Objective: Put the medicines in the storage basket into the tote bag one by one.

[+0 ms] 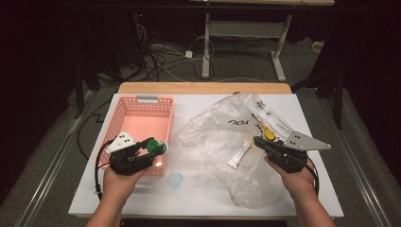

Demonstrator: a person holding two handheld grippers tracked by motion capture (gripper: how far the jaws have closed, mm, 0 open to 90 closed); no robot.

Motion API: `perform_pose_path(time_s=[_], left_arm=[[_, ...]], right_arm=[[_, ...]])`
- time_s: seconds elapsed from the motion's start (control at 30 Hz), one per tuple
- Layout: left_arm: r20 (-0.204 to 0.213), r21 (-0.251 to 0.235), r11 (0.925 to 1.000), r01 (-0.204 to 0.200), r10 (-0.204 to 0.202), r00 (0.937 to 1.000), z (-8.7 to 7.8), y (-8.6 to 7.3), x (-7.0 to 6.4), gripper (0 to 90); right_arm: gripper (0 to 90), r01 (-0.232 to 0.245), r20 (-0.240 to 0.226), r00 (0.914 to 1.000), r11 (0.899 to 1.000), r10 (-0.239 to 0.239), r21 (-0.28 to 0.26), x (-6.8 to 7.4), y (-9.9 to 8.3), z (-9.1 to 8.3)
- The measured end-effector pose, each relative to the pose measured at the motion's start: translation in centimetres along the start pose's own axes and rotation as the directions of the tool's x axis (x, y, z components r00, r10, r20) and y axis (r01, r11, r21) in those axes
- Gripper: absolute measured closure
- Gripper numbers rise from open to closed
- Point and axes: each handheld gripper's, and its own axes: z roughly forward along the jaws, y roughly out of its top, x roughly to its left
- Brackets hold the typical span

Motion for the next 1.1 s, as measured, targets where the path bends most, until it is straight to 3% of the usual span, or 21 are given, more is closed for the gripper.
perform_pose_path(time_s=[0.53, 0.73, 0.9, 1.1], left_arm=[[0.055, 0.000, 0.9983, -0.058, 0.058, 0.9968, 1.0, 0.4, -2.6, 50.6], [0.076, 0.016, 0.9967, -0.080, 0.079, 0.9940, 2.4, 0.5, -4.0, 50.6], [0.099, 0.053, 0.9898, -0.132, 0.126, 0.9870, 4.0, 0.7, -5.6, 50.5], [0.132, 0.075, 0.9850, -0.155, 0.145, 0.9806, 6.0, 1.1, -7.3, 50.5]], right_arm=[[90.0, 0.002, -0.004, 1.0000, 1.000, -0.002, -0.004, 0.0, 0.0, 0.0], [90.0, 0.003, -0.003, 1.0000, 1.000, -0.003, -0.002, 0.1, 0.1, 0.0], [90.0, 0.004, -0.006, 1.0000, 1.000, -0.004, -0.001, 0.2, 0.1, 0.1], [90.0, 0.004, -0.007, 1.0000, 1.000, -0.004, -0.003, 0.2, 0.1, 0.1]])
